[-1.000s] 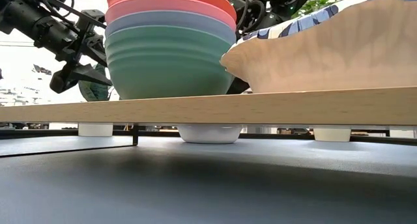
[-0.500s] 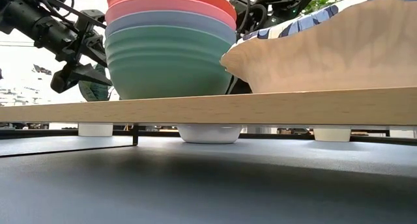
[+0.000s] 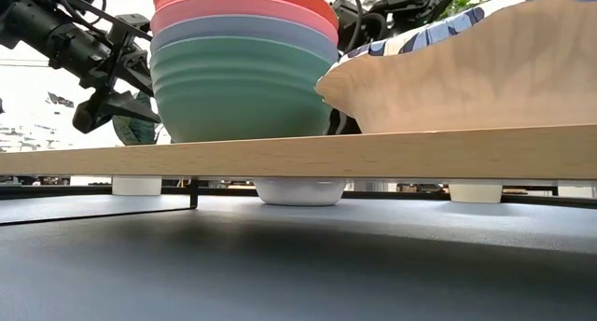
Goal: Place and stack bowls onto a shelf
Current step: Stack the white bowl on top of the other white bowl on the shelf
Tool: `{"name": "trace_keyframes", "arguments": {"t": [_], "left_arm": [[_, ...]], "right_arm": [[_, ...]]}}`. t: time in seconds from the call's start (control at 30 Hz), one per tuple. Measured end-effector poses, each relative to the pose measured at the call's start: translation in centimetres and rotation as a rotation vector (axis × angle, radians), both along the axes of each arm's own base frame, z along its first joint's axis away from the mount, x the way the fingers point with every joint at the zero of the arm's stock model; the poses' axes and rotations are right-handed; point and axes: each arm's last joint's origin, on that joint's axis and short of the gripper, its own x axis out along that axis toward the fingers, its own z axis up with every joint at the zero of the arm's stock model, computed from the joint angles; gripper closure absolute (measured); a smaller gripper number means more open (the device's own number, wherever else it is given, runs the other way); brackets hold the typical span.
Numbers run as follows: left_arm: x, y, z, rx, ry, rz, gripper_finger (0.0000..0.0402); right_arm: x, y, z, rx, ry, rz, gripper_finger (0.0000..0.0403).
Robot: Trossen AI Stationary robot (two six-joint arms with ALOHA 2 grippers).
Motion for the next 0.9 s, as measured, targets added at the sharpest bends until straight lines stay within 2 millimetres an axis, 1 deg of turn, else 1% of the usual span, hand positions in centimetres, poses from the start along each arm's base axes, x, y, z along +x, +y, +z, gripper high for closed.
{"name": "trace_keyframes", "arguments": {"t": [0.43, 0.63, 0.9], "left_arm": [[0.0, 0.0, 0.0, 0.000, 0.000, 0.003, 0.0255], [0.0, 0.0, 0.0, 0.001, 0.000, 0.003, 0.0255], [0.0, 0.0, 0.0, 0.003, 0.000, 0.008, 0.0255]], "right_arm": [[0.0, -0.2, 0.0, -0.014, -0.002, 0.012, 0.0266], [-0.6, 0.1, -1.2, -0.011, 0.016, 0.015, 0.0266], [-0.5, 0.1, -1.2, -0.018, 0.016, 0.012, 0.0270]]}}
